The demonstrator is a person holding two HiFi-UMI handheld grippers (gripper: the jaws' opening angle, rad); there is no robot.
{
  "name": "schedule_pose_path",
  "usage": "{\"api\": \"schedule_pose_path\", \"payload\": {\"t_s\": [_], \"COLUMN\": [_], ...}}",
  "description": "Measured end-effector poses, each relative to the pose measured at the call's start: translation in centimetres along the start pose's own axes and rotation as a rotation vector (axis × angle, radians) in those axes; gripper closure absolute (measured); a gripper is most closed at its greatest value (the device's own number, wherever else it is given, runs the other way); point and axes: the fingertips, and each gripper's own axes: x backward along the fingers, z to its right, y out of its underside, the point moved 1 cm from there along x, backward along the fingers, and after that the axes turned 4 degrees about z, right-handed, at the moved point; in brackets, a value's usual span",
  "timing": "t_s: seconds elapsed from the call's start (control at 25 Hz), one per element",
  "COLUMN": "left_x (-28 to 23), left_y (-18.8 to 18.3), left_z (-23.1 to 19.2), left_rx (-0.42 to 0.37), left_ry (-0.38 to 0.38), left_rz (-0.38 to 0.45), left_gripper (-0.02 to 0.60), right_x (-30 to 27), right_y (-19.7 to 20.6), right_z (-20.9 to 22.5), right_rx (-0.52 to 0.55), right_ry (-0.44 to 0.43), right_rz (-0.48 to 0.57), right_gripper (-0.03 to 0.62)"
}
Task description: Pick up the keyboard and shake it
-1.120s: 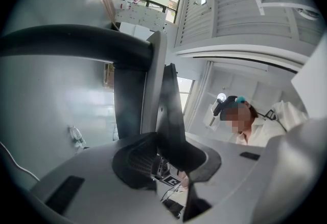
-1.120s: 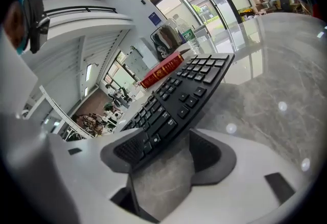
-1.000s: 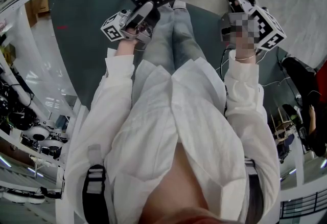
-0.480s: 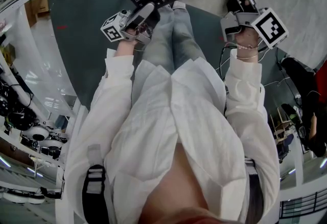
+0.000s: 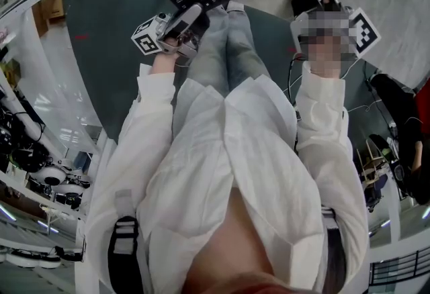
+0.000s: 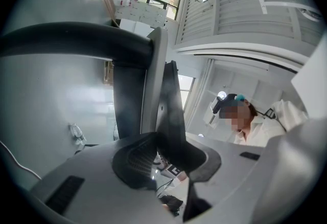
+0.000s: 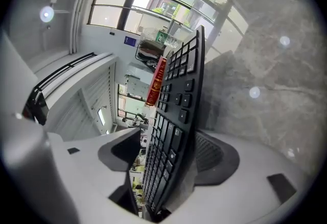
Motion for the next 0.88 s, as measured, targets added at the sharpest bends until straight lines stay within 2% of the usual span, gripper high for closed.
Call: {"api": "schedule_pose_path", "payload": {"t_s": [0.16, 0.32, 0.68, 0.88], "left_x": [-0.12, 0.07, 0.05, 0.0], "left_y": [0.09, 0.2, 0.39, 0.54], "left_z": [0.02, -0.34, -0.51, -0.4], "left_rx": [0.002, 0.001, -0.001, 0.004], "left_ry": [-0.008, -0.012, -0.006, -0.002], "left_rz": [-0.003, -0.01, -0.019, -0.028], "left_gripper": [0.471, 0.471, 0.471, 0.471], "right_x": [-0.04, 0.0, -0.03, -0.13], "right_y": [0.07, -0.02, -0.24, -0.39], "right_z": [0.0, 0.08, 0.66, 0.35], "right_rx": [-0.021, -0.099, -0.166, -0.18], "right_ry": [0.005, -0.078, -0.136, -0.148], "right_rz": [-0.005, 0.002, 0.02, 0.032], "right_gripper": [0.286, 0.289, 0.364, 0.37]}}
